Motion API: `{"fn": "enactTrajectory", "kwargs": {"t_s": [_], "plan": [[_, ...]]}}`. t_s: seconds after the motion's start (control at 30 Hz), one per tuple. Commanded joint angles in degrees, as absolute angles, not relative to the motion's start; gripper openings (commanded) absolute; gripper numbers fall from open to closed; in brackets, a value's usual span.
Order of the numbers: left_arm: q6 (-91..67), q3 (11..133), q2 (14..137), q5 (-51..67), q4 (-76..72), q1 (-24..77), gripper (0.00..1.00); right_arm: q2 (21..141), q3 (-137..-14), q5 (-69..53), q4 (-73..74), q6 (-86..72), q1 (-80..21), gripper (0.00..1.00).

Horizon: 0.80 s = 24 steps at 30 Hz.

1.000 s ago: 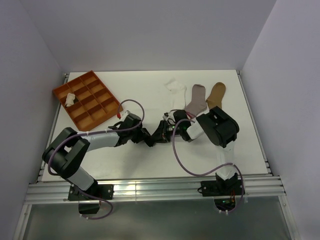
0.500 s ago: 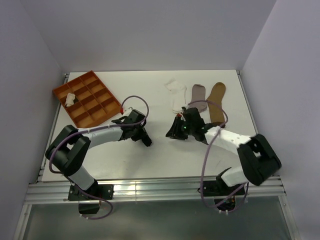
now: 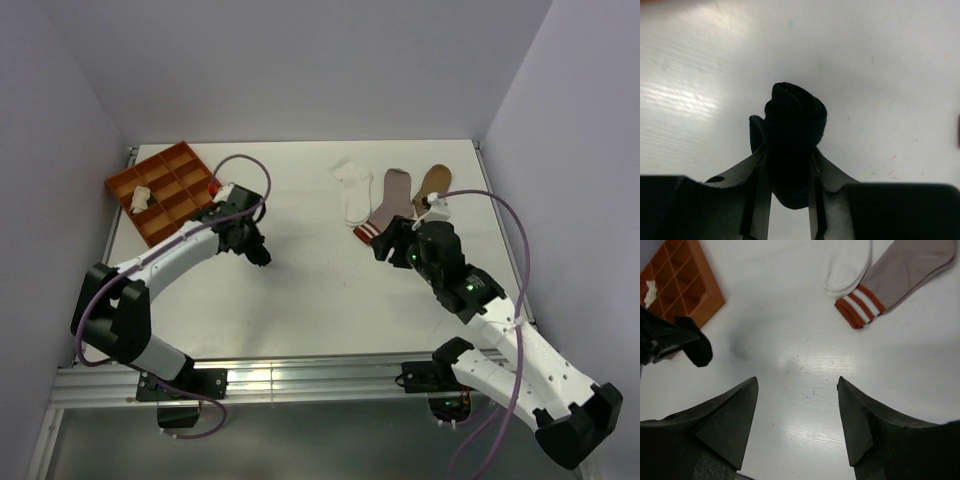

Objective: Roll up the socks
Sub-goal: Place the sock in the storage box.

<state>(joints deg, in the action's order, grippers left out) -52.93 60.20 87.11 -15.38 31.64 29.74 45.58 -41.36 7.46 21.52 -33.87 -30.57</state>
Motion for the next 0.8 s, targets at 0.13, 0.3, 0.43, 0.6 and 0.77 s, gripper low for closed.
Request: {"fn": "enactTrajectory", "kwargs": {"t_s": [0.13, 0.3, 0.43, 0.6, 0.77], "plan": [[-44.3, 71.2, 83.6, -14.3, 36.1, 18.0, 0.0, 37.9, -45.5, 19.3, 27.8, -29.7, -30.2, 0.78], [-40.4, 75.0, 84.5, -9.2, 33.0, 10.0, 0.0, 34.8, -43.9, 17.8, 25.0, -28.2, -30.2, 0.79], [-37.7, 75.7, 86.4, -5.7, 27.9, 1.5, 0.0, 33.9, -42.3, 17.8, 23.4, -27.0, -30.2, 0.79], [-30.2, 75.5, 88.8, -2.0, 21.5, -6.6, 0.0, 34.3, -40.7, 16.2, 21.3, -25.1, -30.2, 0.79], [-21.5, 65.7, 86.8, 2.9, 4.6, -12.3, 0.0, 35.4, -40.2, 15.3, 20.0, -23.8, -30.2, 0.79]]}}
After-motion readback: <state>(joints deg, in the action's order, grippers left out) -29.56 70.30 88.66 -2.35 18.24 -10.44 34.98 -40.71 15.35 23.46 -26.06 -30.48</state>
